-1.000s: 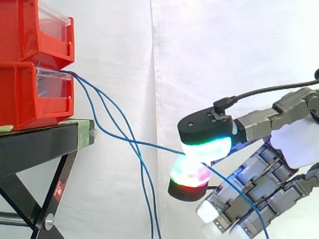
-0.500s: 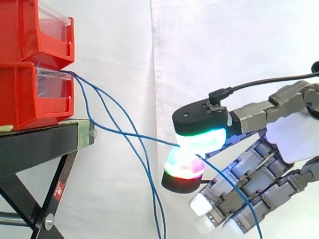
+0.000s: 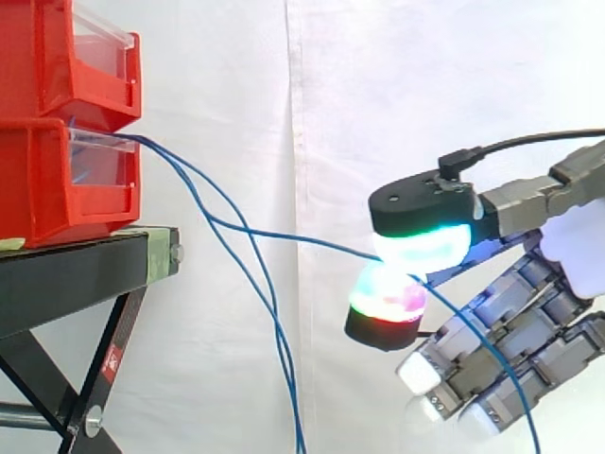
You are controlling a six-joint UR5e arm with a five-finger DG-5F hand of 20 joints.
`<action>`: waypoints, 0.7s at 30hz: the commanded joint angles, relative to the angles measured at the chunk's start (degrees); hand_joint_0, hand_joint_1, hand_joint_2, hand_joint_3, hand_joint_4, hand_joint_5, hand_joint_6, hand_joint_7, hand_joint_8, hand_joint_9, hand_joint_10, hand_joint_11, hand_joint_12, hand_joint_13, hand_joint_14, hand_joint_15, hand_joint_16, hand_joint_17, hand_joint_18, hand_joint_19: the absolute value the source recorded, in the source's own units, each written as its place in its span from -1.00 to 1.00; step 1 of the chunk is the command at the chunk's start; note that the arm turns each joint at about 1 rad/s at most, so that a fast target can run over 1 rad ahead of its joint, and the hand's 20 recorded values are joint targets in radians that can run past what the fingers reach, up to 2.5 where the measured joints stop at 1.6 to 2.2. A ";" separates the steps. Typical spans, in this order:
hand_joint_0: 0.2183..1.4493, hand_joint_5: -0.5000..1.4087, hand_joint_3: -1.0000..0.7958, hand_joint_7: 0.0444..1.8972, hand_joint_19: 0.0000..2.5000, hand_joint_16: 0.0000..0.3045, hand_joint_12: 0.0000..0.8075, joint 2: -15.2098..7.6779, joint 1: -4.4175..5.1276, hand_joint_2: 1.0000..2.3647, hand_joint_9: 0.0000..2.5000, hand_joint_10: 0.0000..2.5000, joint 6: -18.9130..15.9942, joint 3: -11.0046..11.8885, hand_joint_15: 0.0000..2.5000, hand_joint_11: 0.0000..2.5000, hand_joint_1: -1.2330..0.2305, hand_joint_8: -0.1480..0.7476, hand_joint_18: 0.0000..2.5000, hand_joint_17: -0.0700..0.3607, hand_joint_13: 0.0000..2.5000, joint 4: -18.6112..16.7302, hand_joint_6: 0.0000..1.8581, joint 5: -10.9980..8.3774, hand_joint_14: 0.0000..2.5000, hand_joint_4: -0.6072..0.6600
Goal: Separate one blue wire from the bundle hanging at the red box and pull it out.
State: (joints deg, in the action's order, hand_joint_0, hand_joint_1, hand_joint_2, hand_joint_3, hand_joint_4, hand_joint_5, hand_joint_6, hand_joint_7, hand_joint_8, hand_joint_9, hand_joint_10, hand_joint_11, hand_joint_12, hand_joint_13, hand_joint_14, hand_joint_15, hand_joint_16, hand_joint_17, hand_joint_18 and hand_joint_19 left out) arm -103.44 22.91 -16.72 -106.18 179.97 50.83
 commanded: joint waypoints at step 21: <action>-0.32 -0.65 -0.01 0.00 -0.71 -0.64 0.00 0.78 0.21 -0.99 -0.49 -0.99 0.38 -0.70 -0.64 -0.48 -0.42 0.02 -0.69 -0.10 -0.79 -8.32 -0.01 -0.03 -0.99 -0.29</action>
State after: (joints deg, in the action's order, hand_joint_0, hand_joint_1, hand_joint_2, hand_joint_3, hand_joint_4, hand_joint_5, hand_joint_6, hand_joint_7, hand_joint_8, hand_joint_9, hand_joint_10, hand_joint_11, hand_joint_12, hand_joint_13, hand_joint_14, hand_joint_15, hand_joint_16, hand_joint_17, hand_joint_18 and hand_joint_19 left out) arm -102.67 23.09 -16.35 -106.89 173.73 50.83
